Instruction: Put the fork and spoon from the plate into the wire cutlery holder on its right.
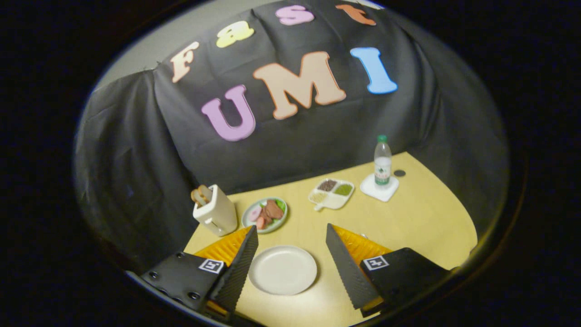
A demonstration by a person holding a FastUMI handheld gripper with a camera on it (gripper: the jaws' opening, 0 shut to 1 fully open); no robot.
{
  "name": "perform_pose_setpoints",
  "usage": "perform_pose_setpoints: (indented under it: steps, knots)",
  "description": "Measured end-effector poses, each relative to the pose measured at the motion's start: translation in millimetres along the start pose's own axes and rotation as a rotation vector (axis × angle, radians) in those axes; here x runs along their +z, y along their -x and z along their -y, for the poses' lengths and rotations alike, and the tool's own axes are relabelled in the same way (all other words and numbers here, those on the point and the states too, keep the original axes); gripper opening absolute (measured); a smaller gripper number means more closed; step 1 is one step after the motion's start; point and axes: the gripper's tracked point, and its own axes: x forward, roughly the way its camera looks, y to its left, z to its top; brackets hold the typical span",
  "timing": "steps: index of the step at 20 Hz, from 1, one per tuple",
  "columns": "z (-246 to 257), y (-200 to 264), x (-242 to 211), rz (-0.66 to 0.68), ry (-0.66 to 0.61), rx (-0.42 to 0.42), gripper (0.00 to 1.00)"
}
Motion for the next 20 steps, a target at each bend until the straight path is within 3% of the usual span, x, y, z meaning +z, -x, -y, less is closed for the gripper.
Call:
perform_pose_setpoints:
  steps: [4,8,20]
  knots:
    - [-14.5,22.4,29.7,0.232,0.133,-0.007,0.94]
    - [-14.2,46.2,28.0,0.336,0.243,-0.083,0.94]
    - [-30.8,80.7,9.0,0.375,0.248,-0.132,0.94]
